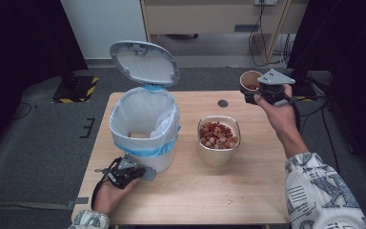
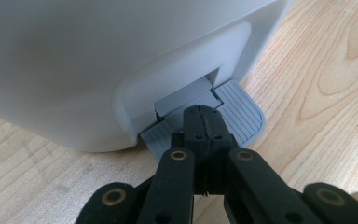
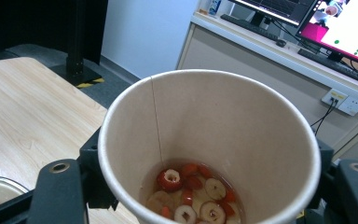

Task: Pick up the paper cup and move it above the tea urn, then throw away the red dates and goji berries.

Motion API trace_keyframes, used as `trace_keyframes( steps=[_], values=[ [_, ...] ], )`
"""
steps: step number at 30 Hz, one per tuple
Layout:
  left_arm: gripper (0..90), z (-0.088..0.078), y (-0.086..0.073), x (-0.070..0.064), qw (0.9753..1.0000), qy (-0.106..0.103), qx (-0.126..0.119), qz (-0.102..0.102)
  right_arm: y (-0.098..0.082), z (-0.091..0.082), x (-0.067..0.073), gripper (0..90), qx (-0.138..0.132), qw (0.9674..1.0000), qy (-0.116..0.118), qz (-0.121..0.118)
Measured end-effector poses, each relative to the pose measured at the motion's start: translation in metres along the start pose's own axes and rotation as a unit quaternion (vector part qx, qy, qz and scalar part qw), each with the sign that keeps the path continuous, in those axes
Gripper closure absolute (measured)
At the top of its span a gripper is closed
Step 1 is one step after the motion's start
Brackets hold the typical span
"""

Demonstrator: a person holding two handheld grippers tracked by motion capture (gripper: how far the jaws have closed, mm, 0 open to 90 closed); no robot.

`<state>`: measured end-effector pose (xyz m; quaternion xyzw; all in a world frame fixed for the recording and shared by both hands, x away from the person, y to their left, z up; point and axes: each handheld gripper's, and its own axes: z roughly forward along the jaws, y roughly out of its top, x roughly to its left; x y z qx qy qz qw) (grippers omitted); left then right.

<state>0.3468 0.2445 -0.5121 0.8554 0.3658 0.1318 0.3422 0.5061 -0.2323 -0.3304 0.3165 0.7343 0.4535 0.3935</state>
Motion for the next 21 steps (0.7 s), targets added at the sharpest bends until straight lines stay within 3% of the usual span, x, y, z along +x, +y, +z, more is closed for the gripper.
trace_keyframes(
  steps=[6, 17, 21],
  values=[
    [90.0, 0.0, 0.0, 0.0, 1.0, 0.0, 0.0, 0.0, 0.004, 0.0, -0.003, 28.5, -0.008, 1.0, 0.001, -0.004],
    [89.9, 0.0, 0.0, 0.0, 1.0, 0.0, 0.0, 0.0, 0.012, -0.004, 0.0, 28.5, -0.028, 0.9981, 0.002, -0.054],
    [90.0, 0.0, 0.0, 0.0, 1.0, 0.0, 0.0, 0.0, 0.015, -0.006, -0.002, 28.5, -0.032, 0.9976, -0.001, -0.061]
  ],
)
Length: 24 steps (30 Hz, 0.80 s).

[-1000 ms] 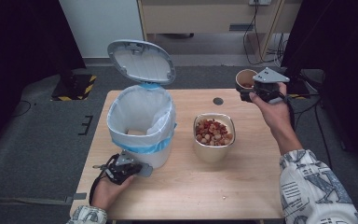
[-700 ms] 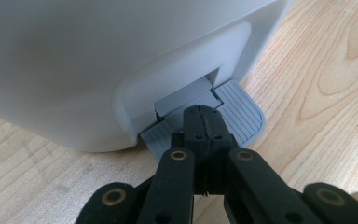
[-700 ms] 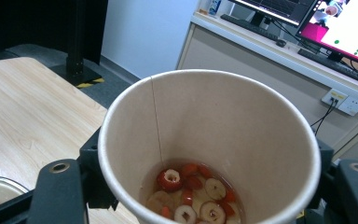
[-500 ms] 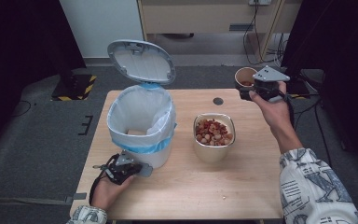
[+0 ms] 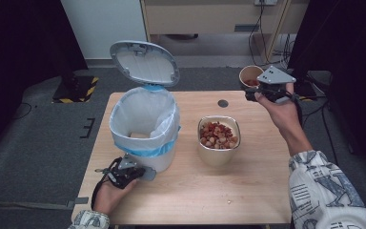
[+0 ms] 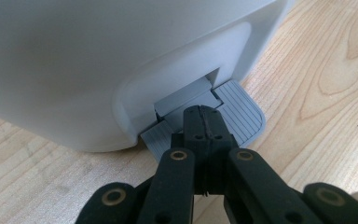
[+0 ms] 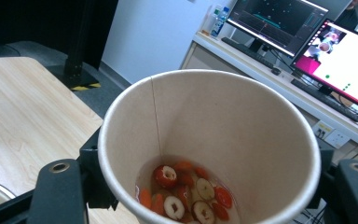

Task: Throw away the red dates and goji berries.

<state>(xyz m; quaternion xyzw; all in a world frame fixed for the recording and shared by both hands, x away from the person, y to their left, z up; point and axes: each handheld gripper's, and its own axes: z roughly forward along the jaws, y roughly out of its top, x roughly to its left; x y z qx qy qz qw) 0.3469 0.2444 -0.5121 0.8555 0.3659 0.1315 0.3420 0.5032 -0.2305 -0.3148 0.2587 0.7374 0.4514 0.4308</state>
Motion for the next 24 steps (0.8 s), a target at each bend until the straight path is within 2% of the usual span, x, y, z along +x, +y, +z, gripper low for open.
trace_keyframes(
  steps=[7, 17, 24],
  values=[
    [90.0, 0.0, 0.0, 0.0, 1.0, 0.0, 0.0, 0.0, 0.006, -0.001, 0.004, 28.2, -0.013, 0.9997, 0.011, -0.015],
    [90.0, 0.0, 0.0, 0.0, 1.0, 0.0, 0.0, 0.001, 0.011, -0.001, 0.013, 28.0, -0.03, 0.9971, 0.025, -0.065],
    [89.9, 0.0, 0.0, 0.0, 1.0, 0.0, 0.0, 0.001, 0.015, -0.002, 0.017, 28.1, -0.036, 0.9953, 0.03, -0.085]
  ],
)
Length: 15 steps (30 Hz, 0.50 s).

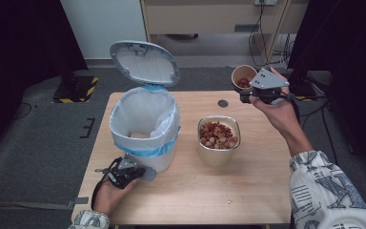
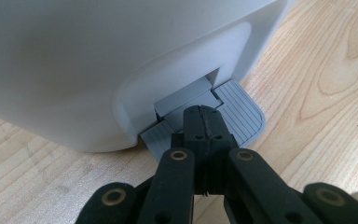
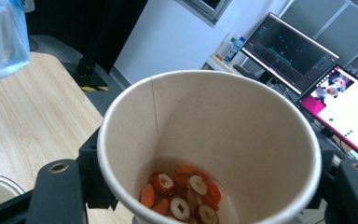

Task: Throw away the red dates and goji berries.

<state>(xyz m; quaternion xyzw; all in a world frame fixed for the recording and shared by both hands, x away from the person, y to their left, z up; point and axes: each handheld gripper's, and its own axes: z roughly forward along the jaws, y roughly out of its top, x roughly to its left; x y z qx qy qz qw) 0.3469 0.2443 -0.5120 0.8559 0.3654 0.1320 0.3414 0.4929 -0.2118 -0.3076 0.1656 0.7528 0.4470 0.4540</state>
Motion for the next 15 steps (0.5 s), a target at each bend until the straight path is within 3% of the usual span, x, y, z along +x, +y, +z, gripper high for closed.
trace_keyframes(
  steps=[4, 9, 15],
  values=[
    [89.9, 0.0, 0.0, 0.0, 1.0, 0.0, 0.0, 0.0, 0.001, 0.0, 0.001, 28.1, 0.002, 0.9999, 0.005, -0.013],
    [90.0, 0.0, 0.0, 0.0, 1.0, 0.0, 0.0, 0.0, -0.002, -0.001, -0.001, 28.1, 0.008, 0.9999, -0.005, -0.01],
    [90.0, 0.0, 0.0, 0.0, 1.0, 0.0, 0.0, 0.0, 0.003, 0.005, 0.01, 28.1, 0.001, 0.9996, 0.016, -0.023]
  ],
)
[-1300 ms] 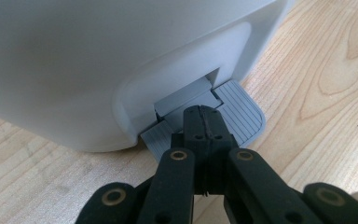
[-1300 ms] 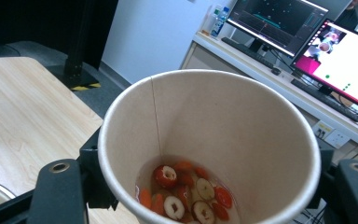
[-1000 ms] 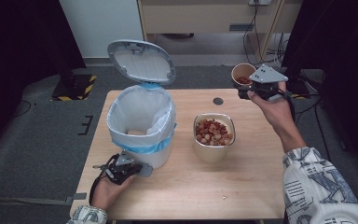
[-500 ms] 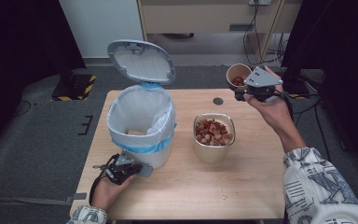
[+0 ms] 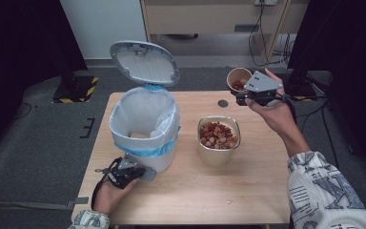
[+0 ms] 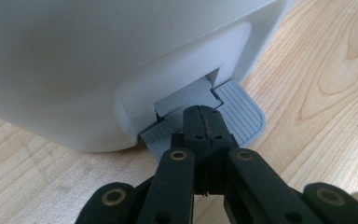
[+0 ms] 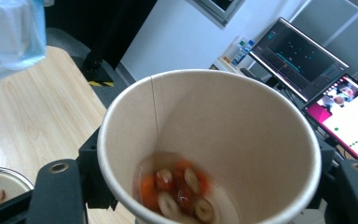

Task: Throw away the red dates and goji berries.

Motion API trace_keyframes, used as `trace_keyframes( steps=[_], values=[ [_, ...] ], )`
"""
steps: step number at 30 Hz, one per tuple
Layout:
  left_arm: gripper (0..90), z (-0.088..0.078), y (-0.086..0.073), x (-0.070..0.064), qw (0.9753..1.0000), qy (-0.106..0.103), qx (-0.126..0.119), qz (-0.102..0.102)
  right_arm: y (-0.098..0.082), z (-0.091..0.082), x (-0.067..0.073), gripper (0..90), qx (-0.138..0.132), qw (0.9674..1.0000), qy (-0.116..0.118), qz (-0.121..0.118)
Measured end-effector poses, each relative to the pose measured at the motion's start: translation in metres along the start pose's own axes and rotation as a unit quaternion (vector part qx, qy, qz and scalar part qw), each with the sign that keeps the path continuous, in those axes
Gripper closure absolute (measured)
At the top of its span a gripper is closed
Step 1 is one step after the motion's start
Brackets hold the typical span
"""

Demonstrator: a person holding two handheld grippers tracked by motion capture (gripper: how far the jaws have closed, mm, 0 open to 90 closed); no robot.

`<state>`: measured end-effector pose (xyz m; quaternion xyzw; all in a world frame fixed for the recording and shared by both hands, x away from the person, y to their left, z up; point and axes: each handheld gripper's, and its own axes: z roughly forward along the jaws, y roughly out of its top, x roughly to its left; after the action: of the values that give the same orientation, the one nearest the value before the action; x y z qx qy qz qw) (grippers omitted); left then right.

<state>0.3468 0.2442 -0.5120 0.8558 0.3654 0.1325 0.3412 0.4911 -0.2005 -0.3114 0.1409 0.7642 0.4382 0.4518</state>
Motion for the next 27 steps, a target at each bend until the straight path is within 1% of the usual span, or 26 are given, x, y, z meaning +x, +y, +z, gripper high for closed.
trace_keyframes(
  steps=[4, 10, 15, 17, 18, 22, 27],
  values=[
    [89.9, 0.0, 0.0, 0.0, 1.0, -0.001, 0.0, 0.0, 0.0, 0.001, 0.0, 28.1, 0.003, 1.0, -0.004, 0.0],
    [90.0, 0.0, 0.0, 0.0, 1.0, -0.001, 0.0, 0.0, 0.001, -0.002, 0.002, 28.1, 0.005, 0.9999, -0.009, -0.012],
    [89.9, 0.0, 0.0, 0.0, 1.0, 0.0, 0.0, -0.001, 0.001, -0.007, 0.007, 28.1, 0.02, 0.9987, -0.017, -0.045],
    [90.0, 0.0, 0.0, 0.0, 1.0, -0.001, 0.0, -0.001, 0.001, -0.008, 0.008, 28.1, 0.023, 0.9983, -0.017, -0.051],
    [90.0, 0.0, 0.0, 0.0, 1.0, 0.0, 0.0, -0.001, 0.0, -0.009, 0.009, 28.1, 0.027, 0.9978, -0.018, -0.058],
    [89.9, 0.0, 0.0, 0.0, 1.0, -0.001, 0.0, -0.001, -0.003, -0.011, 0.011, 28.1, 0.034, 0.9971, -0.018, -0.066],
    [90.0, 0.0, 0.0, 0.0, 1.0, 0.0, 0.0, -0.002, -0.004, -0.013, 0.013, 28.1, 0.04, 0.9954, -0.02, -0.085]
  ],
)
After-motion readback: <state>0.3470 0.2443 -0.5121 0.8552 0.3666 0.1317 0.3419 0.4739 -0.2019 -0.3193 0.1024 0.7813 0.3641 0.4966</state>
